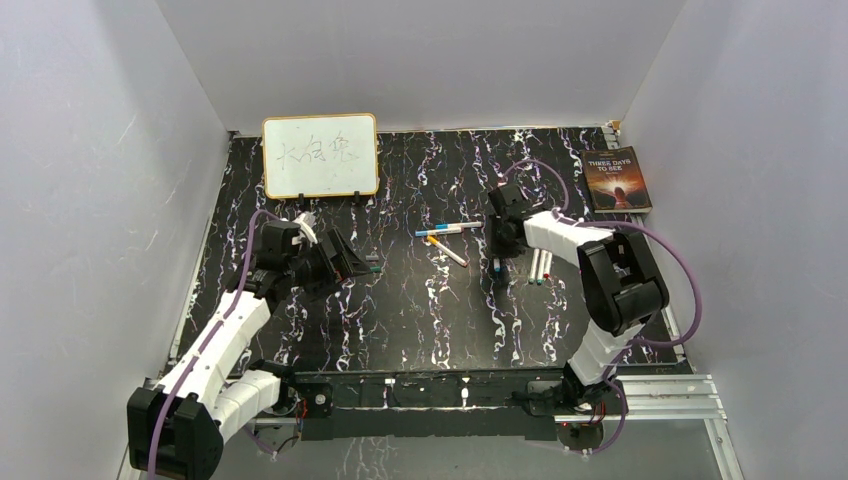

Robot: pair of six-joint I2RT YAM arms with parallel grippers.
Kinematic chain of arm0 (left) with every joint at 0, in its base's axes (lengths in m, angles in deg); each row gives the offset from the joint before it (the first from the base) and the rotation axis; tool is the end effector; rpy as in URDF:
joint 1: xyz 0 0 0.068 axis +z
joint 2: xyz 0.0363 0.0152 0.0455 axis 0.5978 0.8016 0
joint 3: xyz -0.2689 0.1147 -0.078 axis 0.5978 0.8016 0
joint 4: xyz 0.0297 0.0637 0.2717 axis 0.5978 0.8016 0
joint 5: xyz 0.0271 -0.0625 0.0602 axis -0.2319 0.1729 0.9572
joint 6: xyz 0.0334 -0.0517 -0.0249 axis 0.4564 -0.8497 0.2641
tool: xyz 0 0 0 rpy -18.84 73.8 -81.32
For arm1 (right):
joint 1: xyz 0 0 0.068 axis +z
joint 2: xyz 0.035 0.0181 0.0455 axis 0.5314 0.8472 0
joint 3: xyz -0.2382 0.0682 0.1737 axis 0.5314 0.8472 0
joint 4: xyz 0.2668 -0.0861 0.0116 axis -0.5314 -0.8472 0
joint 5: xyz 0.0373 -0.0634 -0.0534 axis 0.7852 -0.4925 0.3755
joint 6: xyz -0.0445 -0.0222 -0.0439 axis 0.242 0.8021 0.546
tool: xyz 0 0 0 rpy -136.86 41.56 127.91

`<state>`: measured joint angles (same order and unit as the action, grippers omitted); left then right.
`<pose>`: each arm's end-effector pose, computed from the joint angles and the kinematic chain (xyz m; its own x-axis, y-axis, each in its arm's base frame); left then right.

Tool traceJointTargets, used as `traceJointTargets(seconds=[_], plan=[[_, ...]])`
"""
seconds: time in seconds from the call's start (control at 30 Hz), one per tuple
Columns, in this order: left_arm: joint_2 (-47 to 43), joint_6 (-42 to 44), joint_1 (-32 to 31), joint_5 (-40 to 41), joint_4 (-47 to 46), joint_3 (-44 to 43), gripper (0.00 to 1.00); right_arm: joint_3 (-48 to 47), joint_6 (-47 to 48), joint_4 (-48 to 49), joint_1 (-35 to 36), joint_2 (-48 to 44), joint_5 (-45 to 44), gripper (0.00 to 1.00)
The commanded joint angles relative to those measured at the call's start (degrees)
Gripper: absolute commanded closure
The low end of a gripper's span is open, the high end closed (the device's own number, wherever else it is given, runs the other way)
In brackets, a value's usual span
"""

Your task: Open the pen caps

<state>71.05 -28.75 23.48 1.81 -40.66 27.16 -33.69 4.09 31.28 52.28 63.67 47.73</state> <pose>0.2075 -0.0693 0.2522 -0.8018 -0.4368 -0.4078 -0.0478 0.7270 -0.6849 0.3411 0.1194 0.1622 -0.9127 0.0552 -0.4048 0.0363 0.9979 0.0543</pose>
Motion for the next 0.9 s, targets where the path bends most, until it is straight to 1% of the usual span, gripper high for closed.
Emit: traceJointTargets(seconds=[0.0,0.23,0.43,0.47,0.63,0.87], plan=[[-0.68,-0.76,0.19,-3.61,-1.78,0.32,0.02,3.49,-2.78,-1.07,3.86,-1.58,5.66,0.98],[-0.37,-1.86,0.22,-6.43,-4.17,1.12,0.02,2.79,-4.35,-4.01,4.68,-10.82,7.45,1.00],[-0.27,-4.40,0.11,-8.67,-7.94,2.86,0.02,1.75,-6.50,-5.01,6.28,-17.69,12.43,1.00],[0.35,-5.94,0.03,-10.13,-10.64,3.55,0.02,2.49,-8.91,-3.44,7.74,-20.19,16.28,1.00],[1.49,-7.73,-1.31,-10.28,-13.47,4.01,0.02,5.86,-14.89,3.14,11.69,-23.03,22.59,1.00],[1.81,-10.36,-3.13,-9.22,-16.44,5.15,0.02,6.00,-20.62,10.00,19.01,-22.05,23.87,1.00]])
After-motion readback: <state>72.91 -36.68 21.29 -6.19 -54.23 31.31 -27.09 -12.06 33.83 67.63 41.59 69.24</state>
